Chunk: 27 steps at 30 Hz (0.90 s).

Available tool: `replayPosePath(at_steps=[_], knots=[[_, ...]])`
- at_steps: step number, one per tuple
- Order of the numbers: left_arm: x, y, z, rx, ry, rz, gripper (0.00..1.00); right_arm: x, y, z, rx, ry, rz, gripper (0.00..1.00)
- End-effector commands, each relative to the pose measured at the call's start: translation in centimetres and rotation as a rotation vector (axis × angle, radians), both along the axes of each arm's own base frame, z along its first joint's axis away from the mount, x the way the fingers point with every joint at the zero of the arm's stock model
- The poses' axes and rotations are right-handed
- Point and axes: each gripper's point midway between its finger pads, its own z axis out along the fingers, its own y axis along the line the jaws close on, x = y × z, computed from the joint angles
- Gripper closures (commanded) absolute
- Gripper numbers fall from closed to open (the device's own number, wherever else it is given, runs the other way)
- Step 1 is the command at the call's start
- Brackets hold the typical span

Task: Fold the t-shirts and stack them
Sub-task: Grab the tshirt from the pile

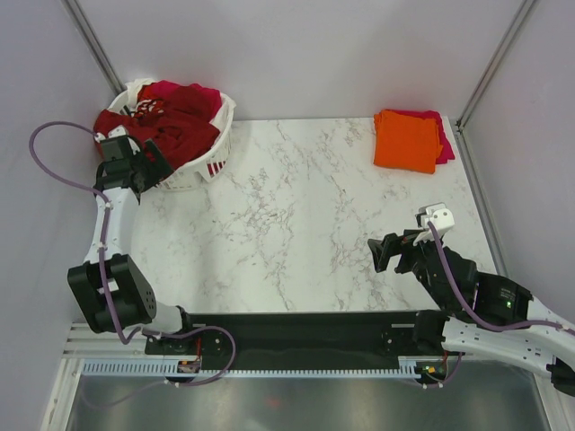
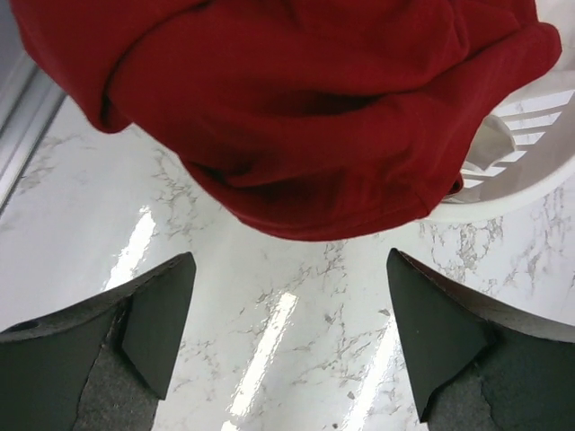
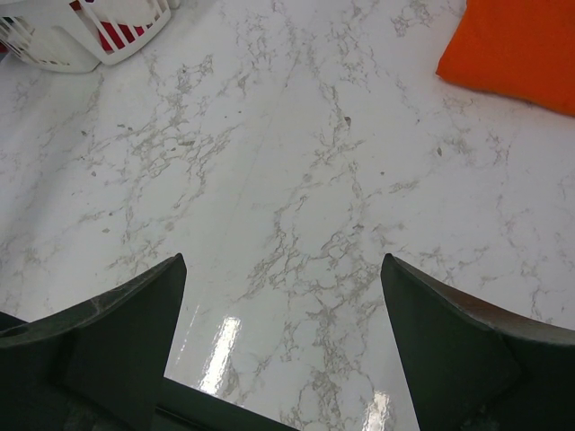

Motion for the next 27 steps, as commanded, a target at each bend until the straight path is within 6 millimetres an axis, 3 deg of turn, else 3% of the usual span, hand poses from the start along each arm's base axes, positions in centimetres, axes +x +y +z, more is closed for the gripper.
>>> replayPosePath(at_steps=[1,6,10,14,16,19,22,27], knots=[[2.8,-1.6,1.6,-0.089,-0.148,-0.074,0.06,0.0,0.0,-0.1,-0.009,-0.001,0.003,0.02],[4.2,-1.3,2.6,-0.070,-0.193,-0.088,0.07,0.0,0.1,-0.1,-0.011,-0.001,0.003,0.02],[5.0,-0.8,0.9,-0.071,-0.153,-0.072,0.10,0.1,0.2,-0.3,-0.019,0.002,0.005,0.02],[5.6,-0.9,-0.3,-0.093,-0.126,-0.082,0.22,0.1,0.4,-0.4,-0.024,0.005,0.008,0.02],[5.7,-0.9,-0.5,-0.097,-0.124,-0.083,0.37,0.1,0.4,-0.4,-0.029,0.006,0.009,0.02],[5.5,-0.9,0.2,-0.089,-0.138,-0.079,0.77,0.1,0.4,-0.5,-0.031,0.006,0.007,0.02],[5.1,-0.5,1.3,-0.062,-0.160,-0.063,0.97,0.1,0.5,-0.6,-0.036,0.009,0.009,0.02],[4.0,-0.4,4.9,-0.022,-0.239,-0.046,0.98,0.2,0.6,-0.6,-0.039,0.009,0.009,0.02]])
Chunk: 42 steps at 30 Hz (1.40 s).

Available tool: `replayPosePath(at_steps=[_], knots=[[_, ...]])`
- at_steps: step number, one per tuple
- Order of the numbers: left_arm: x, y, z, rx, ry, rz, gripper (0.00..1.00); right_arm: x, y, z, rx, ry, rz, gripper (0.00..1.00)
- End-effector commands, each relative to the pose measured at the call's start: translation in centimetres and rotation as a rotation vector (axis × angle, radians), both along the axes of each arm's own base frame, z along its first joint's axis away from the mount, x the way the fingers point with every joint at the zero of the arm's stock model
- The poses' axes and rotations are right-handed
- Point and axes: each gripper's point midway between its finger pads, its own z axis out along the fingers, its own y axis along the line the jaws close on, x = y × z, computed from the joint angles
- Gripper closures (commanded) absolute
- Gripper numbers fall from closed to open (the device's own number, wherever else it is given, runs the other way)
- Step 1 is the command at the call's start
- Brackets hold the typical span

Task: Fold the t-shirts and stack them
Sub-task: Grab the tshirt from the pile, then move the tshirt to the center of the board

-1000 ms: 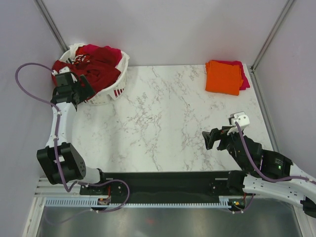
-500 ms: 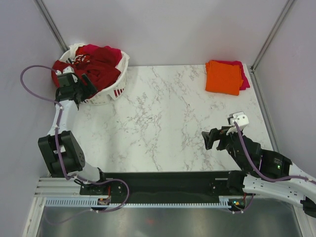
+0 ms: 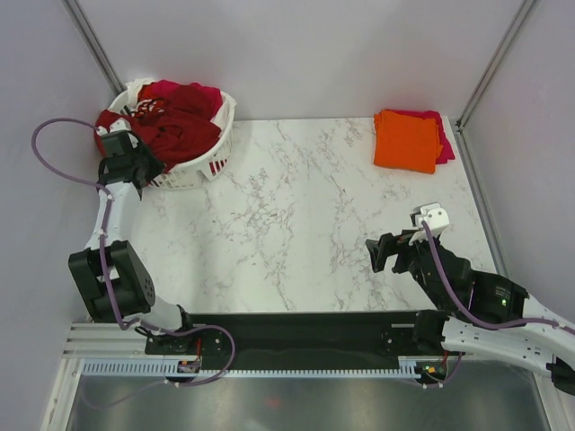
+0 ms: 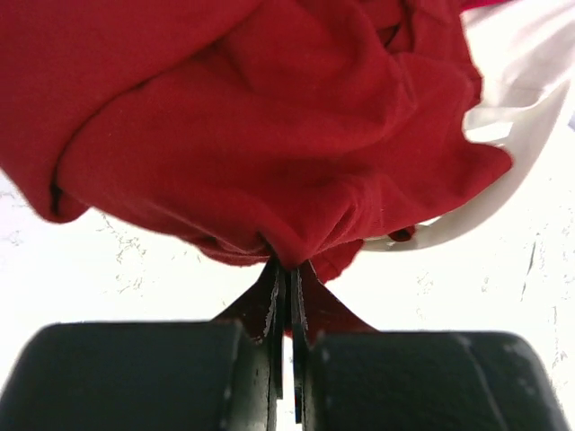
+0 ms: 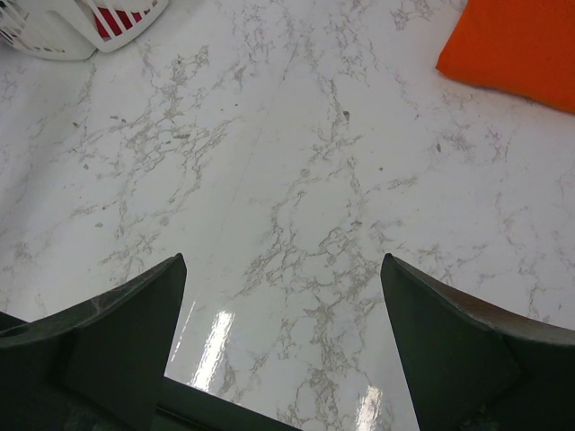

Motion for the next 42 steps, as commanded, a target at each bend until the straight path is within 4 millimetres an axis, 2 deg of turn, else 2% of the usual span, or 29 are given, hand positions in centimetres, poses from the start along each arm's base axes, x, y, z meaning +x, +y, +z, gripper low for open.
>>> replayPosePath(at_steps=[1,2,6,7,9,10,12,13,14,15,16,18,19,20,21,23,24,26,29,32,33,35,36,37,38,39,40,41,42], knots=[[-0.2,0.3,6.5,0.065,-0.167,0.022,0.98,0.0,0.2,-0.1,-0.013,0.000,0.008,0.02],[-0.4,0.5,7.2,0.072,-0.182,0.038,0.98,0.0,0.3,-0.2,-0.015,0.000,0.008,0.02],[-0.4,-0.1,13.9,0.056,-0.328,0.039,0.98,0.1,0.4,-0.2,-0.019,0.002,0.008,0.02],[0.1,-2.1,17.5,-0.020,-0.404,-0.030,0.98,0.1,0.4,-0.3,-0.019,0.004,0.007,0.02],[0.6,-4.7,22.2,-0.067,-0.500,-0.116,0.98,0.1,0.4,-0.3,-0.022,0.004,0.008,0.02],[0.7,-6.7,27.5,-0.061,-0.603,-0.203,0.98,0.1,0.4,-0.3,-0.020,0.003,0.010,0.02],[0.2,-11.9,32.9,-0.060,-0.707,-0.356,0.98,0.1,0.2,-0.2,-0.017,0.000,0.002,0.02],[-1.0,-14.0,39.3,-0.031,-0.843,-0.422,0.98,0.1,0.1,-0.2,-0.017,-0.001,0.001,0.02],[-2.2,-18.0,41.5,-0.046,-0.878,-0.522,0.98,0.1,0.0,-0.1,-0.008,-0.004,-0.003,0.02],[-7.3,-19.5,49.1,-0.027,-1.088,-0.582,0.98,0.1,-0.1,0.0,-0.008,-0.006,-0.011,0.02],[-7.4,-21.3,49.9,-0.060,-1.122,-0.659,0.98,0.1,-0.1,-0.1,-0.008,-0.005,-0.009,0.02],[-12.6,-23.1,54.5,-0.159,-1.286,-0.742,0.98,0.1,-0.4,0.1,-0.004,-0.010,-0.018,0.02],[-13.7,-23.3,55.1,-0.183,-1.316,-0.767,0.98,0.1,-0.5,0.1,-0.002,-0.011,-0.023,0.02],[-16.7,-23.2,56.2,-0.213,-1.356,-0.780,0.98,0.2,-0.5,0.2,0.001,-0.013,-0.027,0.02],[-14.9,-23.7,54.3,-0.229,-1.298,-0.777,0.98,0.2,-0.5,0.2,0.002,-0.013,-0.030,0.02],[-17.3,-24.1,54.4,-0.217,-1.328,-0.819,0.98,0.2,-0.6,0.2,0.001,-0.013,-0.033,0.02],[-16.7,-24.6,53.3,-0.221,-1.297,-0.846,0.98,0.2,-0.7,0.2,0.001,-0.013,-0.036,0.02],[-18.2,-25.9,52.8,-0.212,-1.291,-0.955,0.98,0.2,-0.8,0.4,0.010,-0.017,-0.038,0.02],[-18.3,-26.8,51.1,-0.242,-1.219,-1.025,0.94,0.2,-1.0,0.5,0.015,-0.021,-0.043,0.02],[-16.0,-27.7,45.0,-0.298,-1.038,-1.034,0.84,0.2,-1.2,0.7,0.024,-0.026,-0.051,0.02],[-13.1,-28.3,39.1,-0.346,-0.878,-1.013,0.75,0.3,-1.4,0.8,0.027,-0.029,-0.061,0.02],[-13.1,-27.7,34.1,-0.366,-0.780,-0.942,0.54,0.2,-1.7,0.9,0.035,-0.033,-0.072,0.02],[-10.9,-27.4,25.7,-0.403,-0.568,-0.847,0.44,0.3,-2.1,1.0,0.040,-0.037,-0.088,0.02],[-10.5,-25.5,23.4,-0.370,-0.538,-0.704,0.32,0.3,-2.2,1.0,0.045,-0.039,-0.095,0.02],[-10.0,-24.5,19.5,-0.346,-0.450,-0.623,0.28,0.2,-2.5,1.2,0.051,-0.042,-0.101,0.02],[-10.2,-23.2,12.6,-0.334,-0.263,-0.519,0.22,0.2,-2.7,1.3,0.057,-0.045,-0.106,0.02],[-10.1,-20.9,10.3,-0.282,-0.218,-0.384,0.20,0.3,-2.8,1.2,0.055,-0.046,-0.110,0.02],[-10.8,-20.2,6.7,-0.270,-0.135,-0.334,0.19,0.2,-2.9,1.3,0.065,-0.048,-0.112,0.02],[-11.4,-19.7,5.5,-0.262,-0.105,-0.309,0.16,0.3,-2.9,1.3,0.061,-0.048,-0.113,0.02]])
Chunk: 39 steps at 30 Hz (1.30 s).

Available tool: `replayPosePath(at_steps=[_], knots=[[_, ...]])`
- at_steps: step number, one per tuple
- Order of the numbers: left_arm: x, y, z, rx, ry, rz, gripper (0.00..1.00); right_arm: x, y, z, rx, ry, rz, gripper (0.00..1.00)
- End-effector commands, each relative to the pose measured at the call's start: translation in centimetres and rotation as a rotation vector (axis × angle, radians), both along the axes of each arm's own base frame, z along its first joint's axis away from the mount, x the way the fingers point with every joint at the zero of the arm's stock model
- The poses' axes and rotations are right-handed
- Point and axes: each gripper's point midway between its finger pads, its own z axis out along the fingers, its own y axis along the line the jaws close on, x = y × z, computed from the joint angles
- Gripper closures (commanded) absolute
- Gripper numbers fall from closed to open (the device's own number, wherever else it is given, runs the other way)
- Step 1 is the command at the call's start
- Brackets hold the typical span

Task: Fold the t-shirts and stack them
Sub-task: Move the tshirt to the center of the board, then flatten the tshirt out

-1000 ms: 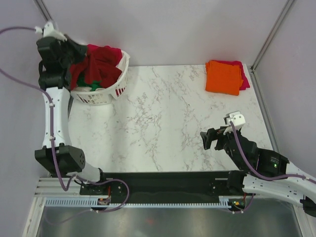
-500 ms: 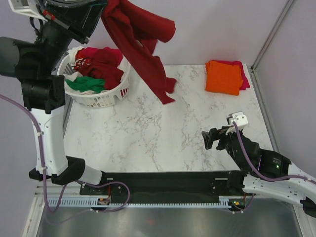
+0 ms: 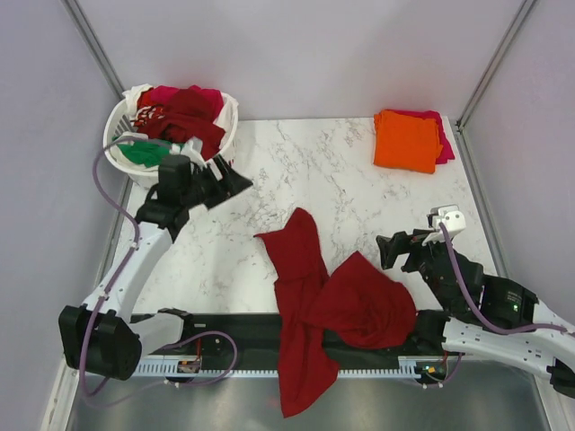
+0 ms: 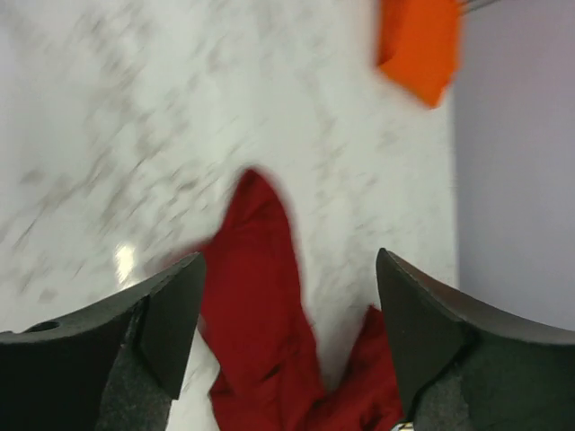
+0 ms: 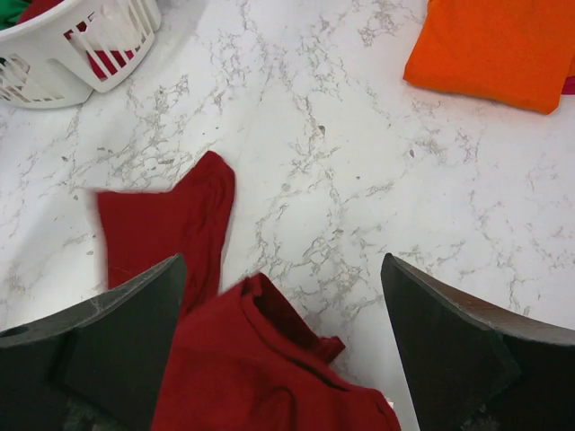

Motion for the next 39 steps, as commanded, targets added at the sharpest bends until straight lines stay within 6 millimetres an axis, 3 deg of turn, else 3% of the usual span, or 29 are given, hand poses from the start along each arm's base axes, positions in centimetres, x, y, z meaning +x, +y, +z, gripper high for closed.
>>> replayPosePath(at_steps=[1,2,3,6,10,20,28,31,32,39], knots=[[-2.1,4.5,-3.8,0.100,0.096,0.231,0.14,0.2,-0.7,0.5,0.020,-0.016,-0.042,0.02],[-2.7,4.6,-4.5,0.100,0.106,0.230,0.11,0.3,-0.6,0.3,0.012,-0.012,-0.041,0.02],[-3.1,4.5,-4.7,0.104,0.107,0.219,0.00,0.3,-0.5,0.3,0.007,-0.011,-0.042,0.02],[-4.1,5.2,-5.1,0.143,0.111,0.222,0.00,0.5,-0.2,-0.2,-0.026,0.003,-0.042,0.02],[-5.6,3.8,-6.0,0.154,0.107,0.161,0.04,0.8,0.3,-0.8,-0.062,0.021,-0.054,0.02],[-7.1,-2.2,-15.1,0.321,0.300,0.036,0.09,2.7,4.6,-4.7,-0.221,0.211,-0.152,0.02],[-3.3,-2.7,-20.2,0.449,0.354,0.088,0.12,3.1,5.2,-9.8,-0.127,0.462,-0.031,0.02],[-1.7,-3.7,-21.4,0.474,0.369,0.075,0.15,3.1,5.1,-10.7,-0.081,0.504,-0.003,0.02],[-1.6,-3.7,-22.6,0.495,0.397,0.072,0.16,3.0,4.9,-10.8,-0.075,0.509,-0.006,0.02],[0.3,-4.8,-23.8,0.498,0.421,0.071,0.25,2.8,4.4,-11.0,-0.071,0.503,-0.003,0.02]])
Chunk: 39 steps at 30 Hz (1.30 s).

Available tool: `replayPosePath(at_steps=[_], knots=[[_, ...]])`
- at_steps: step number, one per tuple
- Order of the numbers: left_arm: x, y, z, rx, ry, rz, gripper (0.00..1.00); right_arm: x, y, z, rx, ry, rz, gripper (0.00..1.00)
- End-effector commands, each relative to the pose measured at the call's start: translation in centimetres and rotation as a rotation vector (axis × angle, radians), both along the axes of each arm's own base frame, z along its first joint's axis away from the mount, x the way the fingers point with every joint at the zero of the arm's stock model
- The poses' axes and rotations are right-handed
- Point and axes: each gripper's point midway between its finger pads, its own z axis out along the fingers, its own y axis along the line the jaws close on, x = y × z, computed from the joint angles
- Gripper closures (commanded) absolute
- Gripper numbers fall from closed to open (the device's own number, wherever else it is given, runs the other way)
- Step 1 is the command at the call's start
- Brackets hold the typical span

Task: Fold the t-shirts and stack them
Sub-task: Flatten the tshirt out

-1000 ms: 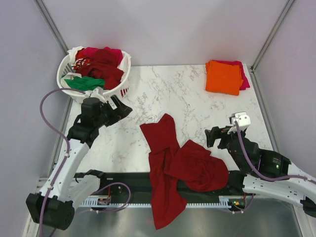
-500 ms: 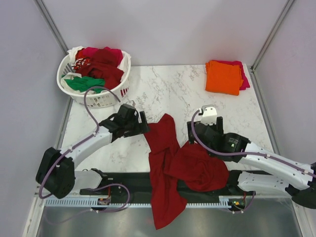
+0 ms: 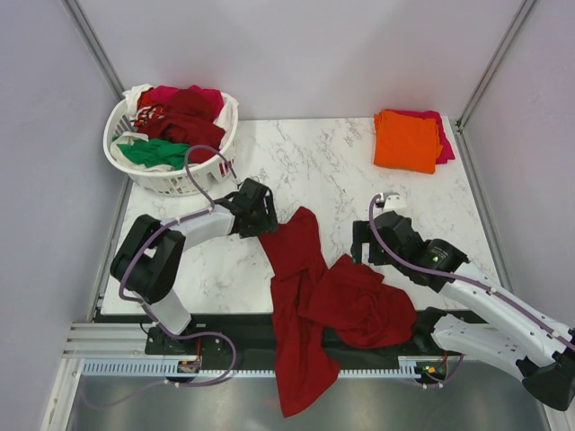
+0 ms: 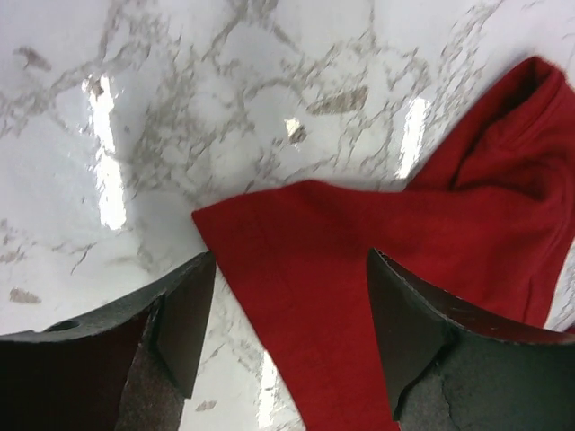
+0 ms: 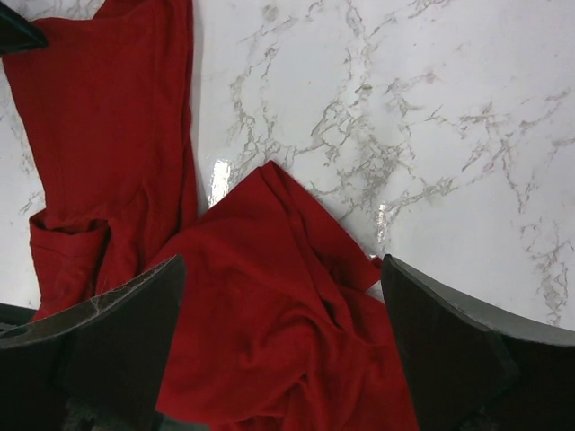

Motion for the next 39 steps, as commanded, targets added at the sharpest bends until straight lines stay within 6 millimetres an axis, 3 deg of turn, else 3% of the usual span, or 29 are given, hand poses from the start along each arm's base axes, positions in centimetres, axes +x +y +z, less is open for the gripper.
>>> replayPosePath(at_steps=[1,3,4,7,8,13,15,16,17,20,21,22,24,26,29,33,39], knots=[[2.8,-0.8,1.2,-0.011,-0.075,0.005,0.29,0.1,1.0,0.9,0.050,-0.020,0.036,0.02],[3.0,-0.6,0.9,-0.020,-0.060,0.008,0.46,0.2,0.9,0.7,0.045,-0.020,0.035,0.02],[3.0,-0.6,0.7,-0.025,-0.054,0.007,0.62,0.2,0.9,0.7,0.046,-0.021,0.032,0.02],[3.3,-0.7,0.5,-0.040,-0.042,-0.004,0.83,0.3,1.0,0.5,0.044,-0.016,0.036,0.02],[3.3,-0.9,0.5,-0.046,-0.042,-0.012,0.97,0.3,1.0,0.4,0.041,-0.011,0.035,0.02],[3.8,-0.9,0.8,-0.080,-0.064,-0.027,0.98,0.8,0.5,0.1,0.042,-0.018,-0.013,0.02],[4.0,-0.6,1.9,-0.109,-0.098,-0.011,0.98,1.1,0.2,-0.2,0.050,-0.013,-0.045,0.02],[3.3,-0.1,1.9,-0.107,-0.098,-0.004,0.98,1.2,0.4,-0.4,0.066,-0.004,-0.044,0.02],[3.6,0.6,4.1,-0.105,-0.164,0.021,0.98,1.2,0.3,-0.7,0.071,0.011,-0.047,0.02],[3.0,3.4,6.0,-0.054,-0.253,0.107,0.98,1.8,-0.3,-2.6,0.094,0.084,-0.083,0.02],[3.0,4.4,8.2,-0.071,-0.314,0.147,0.98,2.0,-1.1,-4.0,0.098,0.124,-0.121,0.02],[2.1,5.6,7.5,-0.051,-0.304,0.184,0.98,2.4,-1.0,-4.4,0.123,0.133,-0.129,0.02],[1.7,7.6,8.5,-0.045,-0.351,0.285,0.98,2.1,-1.4,-6.3,0.155,0.197,-0.154,0.03],[0.5,8.8,7.0,-0.025,-0.336,0.330,0.98,2.3,-1.0,-7.0,0.182,0.212,-0.155,0.06],[-0.6,8.9,5.1,-0.036,-0.287,0.356,0.98,2.5,-0.1,-8.3,0.211,0.237,-0.129,0.10],[-0.5,8.6,4.7,-0.036,-0.273,0.344,0.98,2.9,1.9,-9.3,0.262,0.265,-0.050,0.13],[-0.6,8.4,4.3,-0.039,-0.271,0.326,0.98,3.8,2.9,-10.4,0.258,0.284,-0.006,0.18]])
